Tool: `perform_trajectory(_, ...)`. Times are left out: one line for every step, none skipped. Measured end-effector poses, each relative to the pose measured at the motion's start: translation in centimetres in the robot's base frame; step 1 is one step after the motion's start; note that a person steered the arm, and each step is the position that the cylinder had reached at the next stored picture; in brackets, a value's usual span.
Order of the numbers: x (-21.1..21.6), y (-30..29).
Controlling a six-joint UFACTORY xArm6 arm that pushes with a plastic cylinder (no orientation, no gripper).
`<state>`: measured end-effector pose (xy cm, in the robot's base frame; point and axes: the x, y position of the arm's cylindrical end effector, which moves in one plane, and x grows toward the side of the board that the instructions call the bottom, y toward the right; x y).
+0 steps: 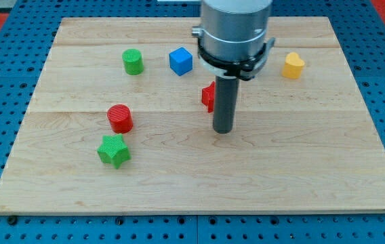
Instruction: Push the red circle below the red star
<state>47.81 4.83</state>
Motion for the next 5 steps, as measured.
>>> perform_trajectory(-5.1,-1.0)
perform_trajectory(-0.8,-0.7)
perform_trajectory(5.7,-6.0)
perform_trajectory(10.8,-13.6)
perform_trajectory(10.0,-24.5)
